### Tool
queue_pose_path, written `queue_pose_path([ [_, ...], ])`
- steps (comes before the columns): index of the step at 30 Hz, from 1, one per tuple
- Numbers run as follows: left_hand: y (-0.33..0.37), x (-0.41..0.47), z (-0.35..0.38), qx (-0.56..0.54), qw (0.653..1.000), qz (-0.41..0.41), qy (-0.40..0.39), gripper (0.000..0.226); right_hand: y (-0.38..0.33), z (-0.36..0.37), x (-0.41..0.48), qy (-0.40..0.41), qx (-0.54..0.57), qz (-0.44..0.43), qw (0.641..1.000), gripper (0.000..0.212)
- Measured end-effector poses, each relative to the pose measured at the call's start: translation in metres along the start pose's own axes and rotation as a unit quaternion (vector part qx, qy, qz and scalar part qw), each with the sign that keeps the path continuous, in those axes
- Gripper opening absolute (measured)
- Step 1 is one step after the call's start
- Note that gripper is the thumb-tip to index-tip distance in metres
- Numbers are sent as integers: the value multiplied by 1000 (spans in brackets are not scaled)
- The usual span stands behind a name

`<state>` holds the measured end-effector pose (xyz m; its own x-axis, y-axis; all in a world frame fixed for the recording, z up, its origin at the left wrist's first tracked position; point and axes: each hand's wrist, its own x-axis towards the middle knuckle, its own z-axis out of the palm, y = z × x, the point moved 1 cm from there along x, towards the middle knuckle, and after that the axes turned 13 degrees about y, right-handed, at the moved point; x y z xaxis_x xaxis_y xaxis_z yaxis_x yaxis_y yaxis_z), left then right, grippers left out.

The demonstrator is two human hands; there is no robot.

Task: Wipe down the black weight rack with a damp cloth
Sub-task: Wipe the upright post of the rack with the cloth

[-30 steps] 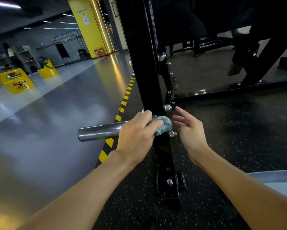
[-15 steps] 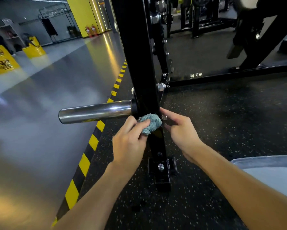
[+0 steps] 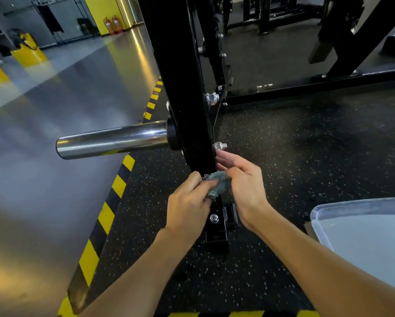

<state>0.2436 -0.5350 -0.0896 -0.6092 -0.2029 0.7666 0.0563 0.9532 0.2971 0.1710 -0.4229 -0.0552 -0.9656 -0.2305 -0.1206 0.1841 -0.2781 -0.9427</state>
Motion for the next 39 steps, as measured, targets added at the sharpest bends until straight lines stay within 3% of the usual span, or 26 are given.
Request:
queue_pose_path([
  [3,-11,-14,0,5,999,-32,14,39,13,-3,0,19,-14,20,1000,43],
  [11,-24,-36,9,40,994,-27,-95,39,47,-20,0,41,-67,93,993,35],
  [17,-11,-53,23,98,974,-115,-166,28,71,-32,-10,98,-184,129,970,26],
  [20,1,-46,23,82,958,-227,-156,32,78,-38,-17,132,-226,156,953,19],
  [23,11,-40,19,41,942,-308,-127,30,77,-29,-33,94,-168,164,968,12],
  [26,19,-38,12,-63,928,-347,-122,24,75,-16,-44,10,-121,154,981,23],
  [28,25,-34,5,-103,924,-341,-140,25,75,-13,-43,20,-75,173,982,25],
  [32,37,-25,-3,-140,908,-272,-288,59,71,-24,-28,87,46,245,965,21],
  [34,45,-14,-10,-135,928,-213,-274,52,65,-30,-16,130,75,230,962,13],
  [37,48,-2,-18,-24,967,-83,-242,39,53,-30,11,185,38,153,970,14],
  [39,50,3,-23,116,959,-5,-257,41,46,-22,24,188,14,110,976,14],
])
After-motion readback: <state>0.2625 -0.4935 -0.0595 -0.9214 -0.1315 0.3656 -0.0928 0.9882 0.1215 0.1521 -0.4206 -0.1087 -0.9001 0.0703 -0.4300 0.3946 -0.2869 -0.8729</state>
